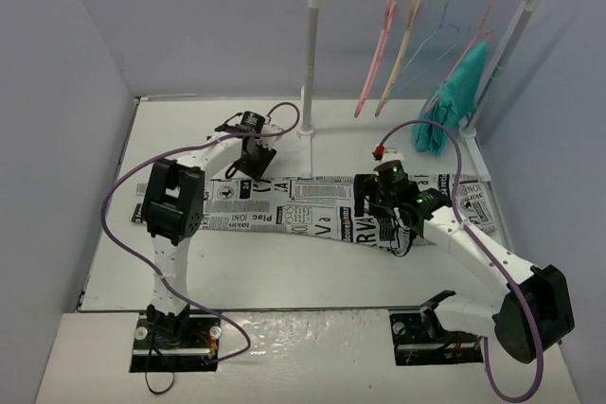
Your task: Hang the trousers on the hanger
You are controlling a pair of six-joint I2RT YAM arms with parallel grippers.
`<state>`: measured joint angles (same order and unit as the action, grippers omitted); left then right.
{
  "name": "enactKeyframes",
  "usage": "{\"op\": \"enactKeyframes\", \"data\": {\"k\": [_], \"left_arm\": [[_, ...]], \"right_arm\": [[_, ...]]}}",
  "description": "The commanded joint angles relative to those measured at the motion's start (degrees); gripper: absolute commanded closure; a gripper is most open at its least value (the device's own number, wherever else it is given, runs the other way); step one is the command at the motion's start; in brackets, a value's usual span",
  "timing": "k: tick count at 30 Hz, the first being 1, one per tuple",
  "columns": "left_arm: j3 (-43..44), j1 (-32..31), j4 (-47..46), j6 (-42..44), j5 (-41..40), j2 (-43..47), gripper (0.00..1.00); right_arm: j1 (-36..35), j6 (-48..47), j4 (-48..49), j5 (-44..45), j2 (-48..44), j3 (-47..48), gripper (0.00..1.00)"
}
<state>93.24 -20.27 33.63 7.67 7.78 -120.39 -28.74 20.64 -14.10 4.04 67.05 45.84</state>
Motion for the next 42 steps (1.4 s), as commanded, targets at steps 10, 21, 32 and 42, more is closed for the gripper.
{"op": "enactKeyframes", "data": {"k": [10, 21, 32, 42], "left_arm": [[-16.58, 0.23, -11.92, -21.36, -12.89, 24.49, 0.28], [-26.48, 0.41, -11.68, -31.27, -10.18, 20.69, 0.29], [-32.54, 4.32, -9.27, -35.75, -12.69, 19.91, 0.30], [-32.30, 6.56, -9.14, -36.37, -11.87, 19.52, 0.30]], "right_arm": [[6.77, 6.17, 6.62, 0.18, 12.04, 4.60, 0.47], [11.34, 11.08, 18.31, 0.02, 28.78, 7.49, 0.76], [18.53, 11.36, 21.03, -0.08, 39.47, 13.28, 0.66], [22.86, 10.07, 20.57, -1.69, 45.05, 19.07, 0.61]]}}
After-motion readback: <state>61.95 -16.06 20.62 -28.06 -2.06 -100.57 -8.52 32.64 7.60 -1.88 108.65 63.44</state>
